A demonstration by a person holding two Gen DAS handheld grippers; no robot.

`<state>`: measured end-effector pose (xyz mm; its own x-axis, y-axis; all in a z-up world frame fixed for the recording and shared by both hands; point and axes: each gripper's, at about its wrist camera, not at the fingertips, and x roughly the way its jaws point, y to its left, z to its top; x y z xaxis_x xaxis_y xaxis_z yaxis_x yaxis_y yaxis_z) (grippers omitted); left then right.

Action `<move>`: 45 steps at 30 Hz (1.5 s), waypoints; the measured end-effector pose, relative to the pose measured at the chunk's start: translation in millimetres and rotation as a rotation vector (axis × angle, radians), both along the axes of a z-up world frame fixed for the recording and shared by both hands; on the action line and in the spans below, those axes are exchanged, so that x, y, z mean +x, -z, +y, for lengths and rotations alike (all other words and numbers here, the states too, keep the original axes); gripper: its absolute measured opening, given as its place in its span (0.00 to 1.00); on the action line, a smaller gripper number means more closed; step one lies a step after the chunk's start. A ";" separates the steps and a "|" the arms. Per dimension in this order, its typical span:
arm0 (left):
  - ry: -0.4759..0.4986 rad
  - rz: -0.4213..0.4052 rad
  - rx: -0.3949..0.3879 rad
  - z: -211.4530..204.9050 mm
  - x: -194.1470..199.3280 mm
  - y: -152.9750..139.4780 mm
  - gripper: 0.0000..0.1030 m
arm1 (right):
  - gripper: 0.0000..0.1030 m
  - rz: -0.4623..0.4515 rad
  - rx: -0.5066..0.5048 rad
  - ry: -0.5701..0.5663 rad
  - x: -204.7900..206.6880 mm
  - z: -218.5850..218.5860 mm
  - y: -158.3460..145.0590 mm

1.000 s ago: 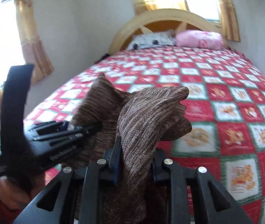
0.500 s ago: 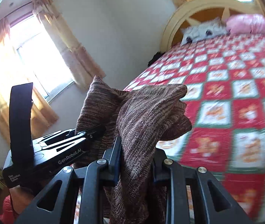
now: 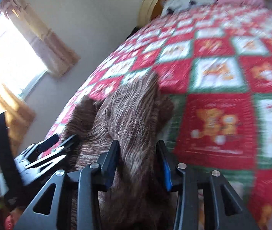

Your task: Fold small clothes

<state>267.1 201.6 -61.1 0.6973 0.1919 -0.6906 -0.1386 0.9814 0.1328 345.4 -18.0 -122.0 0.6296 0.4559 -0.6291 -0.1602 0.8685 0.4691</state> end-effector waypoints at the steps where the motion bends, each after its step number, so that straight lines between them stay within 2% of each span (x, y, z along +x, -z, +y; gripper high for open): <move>1: -0.006 -0.014 -0.020 2.1 -8.7 -6.4 0.72 | 0.41 -0.027 -0.016 0.035 -10.7 -0.6 -7.9; 3: -0.009 -0.046 -0.056 6.2 -30.5 -19.8 0.76 | 0.45 -0.086 -0.036 0.086 -34.8 -4.5 -27.3; 7: -0.026 -0.098 -0.062 2.3 -70.6 -41.7 0.88 | 0.63 -0.176 -0.096 0.150 -88.8 1.1 -61.5; 12: -0.033 -0.171 0.003 -5.1 -126.9 -62.7 1.00 | 0.64 -0.264 -0.122 0.162 -156.8 13.2 -96.4; 18: -0.033 -0.219 -0.008 -7.6 -181.1 -74.8 1.00 | 0.64 -0.322 -0.166 0.209 -212.5 11.3 -122.4; 24: -0.006 -0.280 0.080 -20.2 -219.9 -82.1 1.00 | 0.64 -0.352 -0.190 0.239 -259.4 15.8 -137.1; 30: 0.014 -0.335 0.085 -34.1 -237.0 -100.3 1.00 | 0.64 -0.416 -0.225 0.254 -294.7 19.5 -153.3; 36: 0.031 -0.364 0.097 -45.7 -250.3 -107.6 1.00 | 0.64 -0.454 -0.238 0.282 -308.8 17.2 -166.7; 45: 0.030 -0.362 0.083 -46.2 -252.2 -109.6 1.00 | 0.64 -0.449 -0.222 0.309 -313.8 9.8 -165.9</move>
